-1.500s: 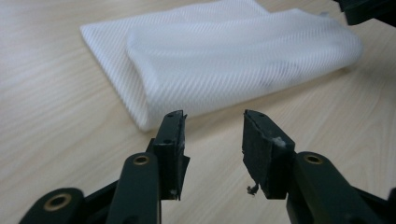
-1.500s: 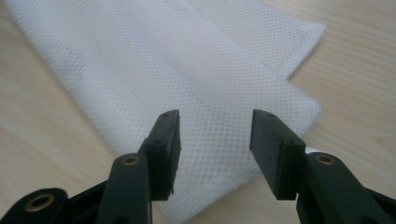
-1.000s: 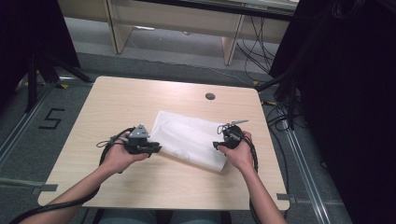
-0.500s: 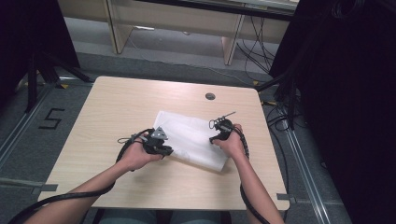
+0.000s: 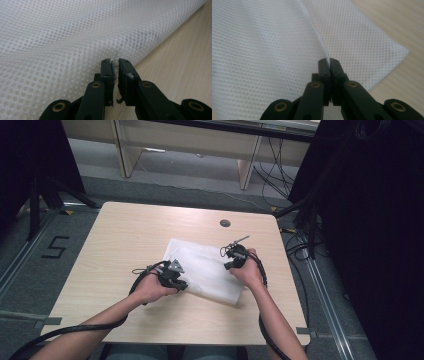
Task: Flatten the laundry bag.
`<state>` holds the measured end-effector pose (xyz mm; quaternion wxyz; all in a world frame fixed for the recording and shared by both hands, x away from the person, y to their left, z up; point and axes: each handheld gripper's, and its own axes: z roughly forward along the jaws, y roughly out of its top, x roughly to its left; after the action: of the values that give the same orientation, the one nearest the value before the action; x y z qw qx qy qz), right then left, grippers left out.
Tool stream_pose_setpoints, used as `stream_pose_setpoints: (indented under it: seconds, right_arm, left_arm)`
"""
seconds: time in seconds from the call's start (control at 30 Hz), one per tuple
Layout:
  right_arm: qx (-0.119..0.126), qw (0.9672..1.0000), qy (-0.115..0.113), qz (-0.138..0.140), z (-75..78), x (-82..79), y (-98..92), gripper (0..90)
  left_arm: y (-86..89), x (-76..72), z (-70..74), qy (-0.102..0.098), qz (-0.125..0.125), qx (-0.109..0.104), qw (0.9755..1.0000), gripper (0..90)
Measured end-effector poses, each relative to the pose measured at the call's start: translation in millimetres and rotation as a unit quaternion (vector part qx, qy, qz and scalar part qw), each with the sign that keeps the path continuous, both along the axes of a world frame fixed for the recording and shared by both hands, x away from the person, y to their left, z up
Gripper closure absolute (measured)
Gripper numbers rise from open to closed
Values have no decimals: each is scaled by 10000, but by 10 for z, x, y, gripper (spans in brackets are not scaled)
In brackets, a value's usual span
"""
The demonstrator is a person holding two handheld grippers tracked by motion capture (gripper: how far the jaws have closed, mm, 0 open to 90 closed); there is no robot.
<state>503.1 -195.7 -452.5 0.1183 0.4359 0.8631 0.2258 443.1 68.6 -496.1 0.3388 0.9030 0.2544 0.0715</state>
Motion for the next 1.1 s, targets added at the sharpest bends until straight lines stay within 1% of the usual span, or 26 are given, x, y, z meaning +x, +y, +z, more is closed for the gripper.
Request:
stream_pose_setpoints:
  seconds: [0.07, 0.1, 0.13, 0.17, 0.2, 0.27, 0.3, 0.37, 0.4, 0.43, 0.47, 0.5, 0.53, 0.57, 0.63, 0.7, 0.73, 0.77, 0.8, 0.83, 0.93, 0.97, 1.0, 1.03, 1.07, 1.1]
  right_arm:
    - [10, 10000, -61, 51, 22, -4, 0, 899]
    - [114, 9999, -65, 20, 102, -44, 16, 899]
    - [151, 9996, -199, 107, 150, -59, 21, 900]
    - [177, 9991, -338, 198, 255, -125, 43, 900]
    - [177, 9991, -338, 198, 255, -125, 43, 900]
    - [348, 9983, -367, 281, 329, -205, 72, 900]
    - [499, 9968, -464, 412, 382, -266, 89, 900]
    - [537, 9960, -563, 439, 440, -336, 102, 900]
    - [571, 9955, -601, 455, 483, -392, 108, 900]
    - [581, 9953, -615, 467, 492, -404, 107, 900]
    - [581, 9953, -615, 467, 492, -404, 107, 900]
    - [537, 9950, -638, 546, 514, -428, 102, 900]
    - [537, 9950, -638, 546, 514, -428, 102, 900]
    - [563, 9948, -656, 535, 516, -436, 106, 900]
    - [613, 9945, -656, 539, 538, -469, 114, 900]
    - [716, 9933, -709, 566, 561, -519, 128, 900]
    - [688, 9929, -696, 681, 606, -573, 132, 900]
    - [726, 9927, -691, 677, 617, -597, 138, 900]
    - [726, 9927, -691, 677, 617, -597, 138, 900]
    - [754, 9914, -729, 781, 646, -648, 150, 900]
    - [767, 9909, -731, 825, 670, -686, 163, 900]
    - [856, 9898, -842, 763, 660, -712, 185, 900]
    - [820, 9911, -642, 824, 704, -747, 185, 900]
    - [885, 9857, -978, 1046, 679, -747, 202, 900]
    - [885, 9857, -978, 1046, 679, -747, 202, 900]
    - [885, 9864, -879, 1066, 699, -763, 203, 900]
  left_arm:
    - [1, -7, -12, 15, 33, 15, 10000, 813]
    - [1, -5, -19, 31, 19, 13, 10000, 814]
    - [-1, -6, -24, 30, 20, 20, 10000, 815]
    - [-1, -6, -28, 49, 38, 13, 10000, 815]
    - [-1, -6, -28, 49, 38, 13, 10000, 815]
    - [2, -7, -25, 105, 67, 43, 9999, 816]
    - [2, -10, -23, 136, 86, 38, 9999, 817]
    - [-22, -56, 22, 164, 133, -18, 9998, 823]
    - [-80, -123, 73, 203, 17, -93, 9997, 828]
    - [-80, -123, 73, 203, 17, -93, 9997, 829]
    - [-134, -178, 106, 168, -95, -105, 9998, 829]
    - [-203, -231, 131, 160, -276, -137, 9994, 829]
    - [-257, -276, 127, 209, -178, -298, 9992, 829]
    - [-316, -298, 117, 296, -192, -408, 9985, 831]
    - [-348, -282, 86, 320, -135, -370, 9987, 835]
    - [-359, -237, 41, 285, -101, -248, 9992, 837]
    - [-346, -187, 33, 265, -236, -28, 9994, 842]
    - [-346, -187, 33, 265, -236, -28, 9994, 843]
    - [-377, -188, 9, 290, -45, -212, 9993, 843]
    - [-388, -162, 3, 302, -31, -243, 9992, 845]
    - [-394, -134, 2, 272, -74, -171, 9995, 841]
    - [-397, -120, -2, 255, -98, -129, 9995, 839]
    - [-412, -116, -16, 261, -36, -189, 9995, 836]
    - [-422, -98, -29, 247, 6, -206, 9995, 835]
    - [-422, -98, -29, 247, 6, -206, 9995, 835]
    - [-424, -90, -24, 259, -17, -171, 9995, 835]
